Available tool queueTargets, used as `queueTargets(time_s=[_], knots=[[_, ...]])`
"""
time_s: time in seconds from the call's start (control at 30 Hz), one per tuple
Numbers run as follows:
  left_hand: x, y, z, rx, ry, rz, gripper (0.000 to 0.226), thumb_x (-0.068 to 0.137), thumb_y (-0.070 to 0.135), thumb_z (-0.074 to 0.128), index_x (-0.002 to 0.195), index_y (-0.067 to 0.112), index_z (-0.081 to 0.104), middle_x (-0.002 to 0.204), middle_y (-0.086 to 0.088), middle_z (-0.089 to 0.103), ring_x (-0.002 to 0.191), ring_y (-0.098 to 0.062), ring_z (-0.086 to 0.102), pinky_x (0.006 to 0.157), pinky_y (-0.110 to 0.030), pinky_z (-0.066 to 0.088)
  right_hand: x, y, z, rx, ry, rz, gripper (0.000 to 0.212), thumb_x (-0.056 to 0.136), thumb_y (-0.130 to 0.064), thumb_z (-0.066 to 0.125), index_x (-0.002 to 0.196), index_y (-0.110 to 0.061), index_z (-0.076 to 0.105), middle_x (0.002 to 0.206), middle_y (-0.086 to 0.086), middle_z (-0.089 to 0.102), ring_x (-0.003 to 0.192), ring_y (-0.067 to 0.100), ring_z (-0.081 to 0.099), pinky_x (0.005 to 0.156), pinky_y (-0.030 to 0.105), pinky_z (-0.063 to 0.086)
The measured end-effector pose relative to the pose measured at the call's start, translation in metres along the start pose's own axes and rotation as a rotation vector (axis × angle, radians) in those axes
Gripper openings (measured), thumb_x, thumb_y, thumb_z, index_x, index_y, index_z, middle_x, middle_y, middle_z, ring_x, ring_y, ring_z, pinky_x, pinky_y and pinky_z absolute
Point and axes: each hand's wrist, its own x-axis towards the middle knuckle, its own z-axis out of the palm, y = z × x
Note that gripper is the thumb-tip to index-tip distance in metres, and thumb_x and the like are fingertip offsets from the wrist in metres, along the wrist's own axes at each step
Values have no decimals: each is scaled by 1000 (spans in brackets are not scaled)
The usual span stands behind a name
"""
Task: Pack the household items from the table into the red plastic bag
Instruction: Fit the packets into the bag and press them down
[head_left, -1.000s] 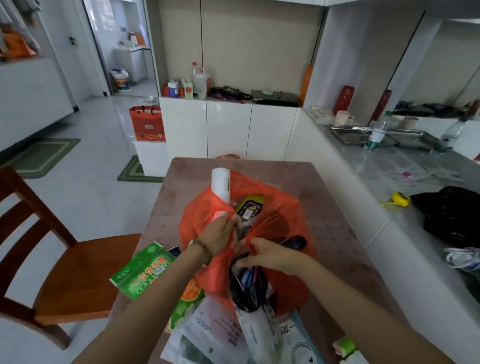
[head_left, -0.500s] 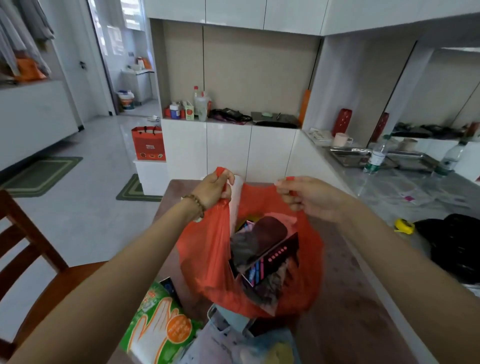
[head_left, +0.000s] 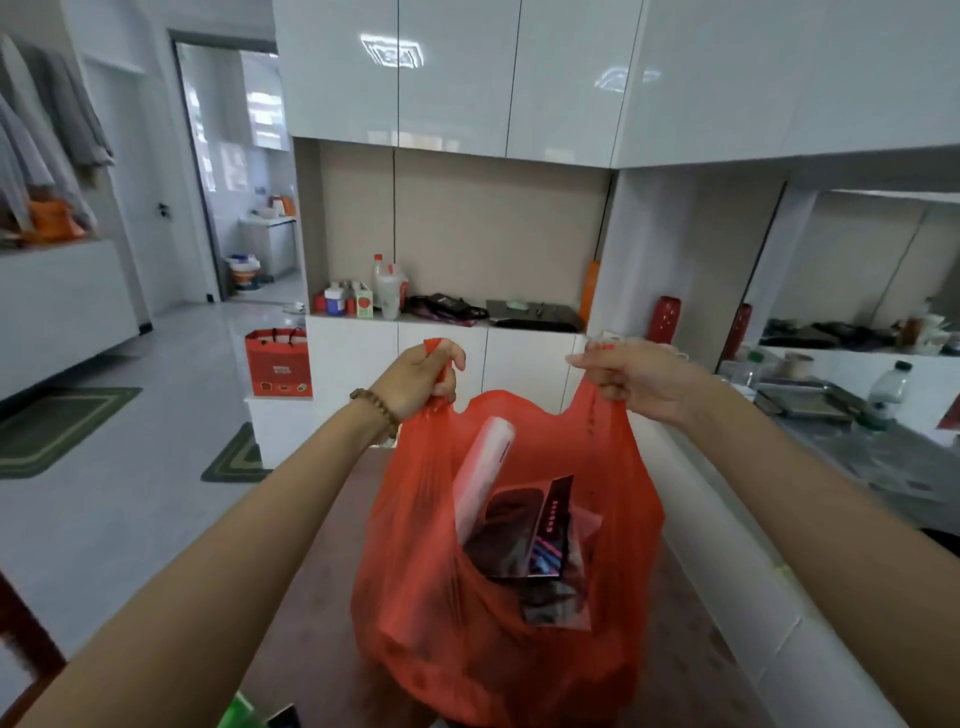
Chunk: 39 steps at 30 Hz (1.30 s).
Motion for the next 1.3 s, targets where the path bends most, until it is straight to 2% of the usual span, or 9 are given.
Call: queueTargets(time_s=[0.2, 0.47, 0.6, 0.73, 0.83, 0.97, 1.1, 1.2, 1.3], knots=[[30, 26, -15, -115, 48, 72, 37, 102, 16, 21, 77, 14, 49, 34, 10, 33, 38, -6, 36, 41, -11, 35, 19, -31, -15, 14, 13, -91, 39, 85, -3, 63, 65, -24, 38, 62, -5, 21, 52, 6, 19, 43, 18, 17], [15, -28, -5, -105, 26, -48, 39, 102, 19, 22, 78, 14, 53, 36, 7, 34, 42, -8, 39, 46, -12, 37, 26, 29, -29, 13, 101, 71, 32, 81, 3, 67, 75, -20, 45, 53, -9, 34, 45, 4, 26, 40, 18, 19], [8, -47, -11, 22, 21, -61, 39, 102, 22, 23, 78, 17, 54, 36, 8, 37, 51, -14, 40, 52, -15, 40, 26, 51, -20, -117, 106, 77, 24, 81, -3, 70, 81, -21, 53, 55, -6, 36, 44, 5, 29, 42, 20, 20], [-12, -64, -8, 136, -130, -68, 40, 102, 25, 22, 82, 14, 55, 37, 10, 38, 51, -13, 36, 69, -32, 38, 17, 80, -3, -217, -3, 145, 17, 80, -10, 72, 84, -20, 58, 49, -12, 43, 41, 1, 33, 44, 19, 22], [-28, -69, -3, 110, -152, -88, 39, 102, 24, 21, 82, 15, 53, 37, 9, 37, 44, -6, 34, 68, -31, 36, 9, 95, 4, -228, -53, 135, 16, 81, -11, 72, 81, -20, 58, 53, -9, 35, 46, 4, 28, 44, 19, 20], [-50, -70, -5, 147, -149, -127, 39, 102, 25, 22, 85, 10, 55, 46, 6, 36, 50, -13, 34, 63, -28, 34, -10, 104, 6, -319, -49, 163, 18, 80, -12, 73, 76, -18, 56, 49, -8, 37, 42, 5, 28, 40, 17, 20], [-80, -73, -1, 191, -82, -202, 35, 99, 26, 35, 82, 10, 61, 50, 3, 41, 42, -3, 39, 57, -24, 37, -37, 113, 7, -566, -34, 203, 27, 79, -31, 75, 74, -12, 55, 54, -2, 38, 47, 9, 35, 45, 21, 29], [-112, -80, 5, 258, 88, -171, 20, 92, 23, 55, 97, 4, 61, 78, -6, 58, 73, -18, 57, 78, -37, 48, -62, 123, 11, -762, 80, 164, 38, 73, -45, 77, 71, -15, 53, 68, -3, 49, 64, 12, 46, 56, 21, 37], [-151, -85, 18, 226, 249, -216, 61, 79, 20, 71, 129, 3, 41, 114, -14, 57, 101, -25, 56, 93, -38, 47, -93, 139, 20, -762, 328, 62, 55, 64, -48, 82, 95, -15, 50, 91, -1, 52, 78, 12, 53, 63, 17, 43]])
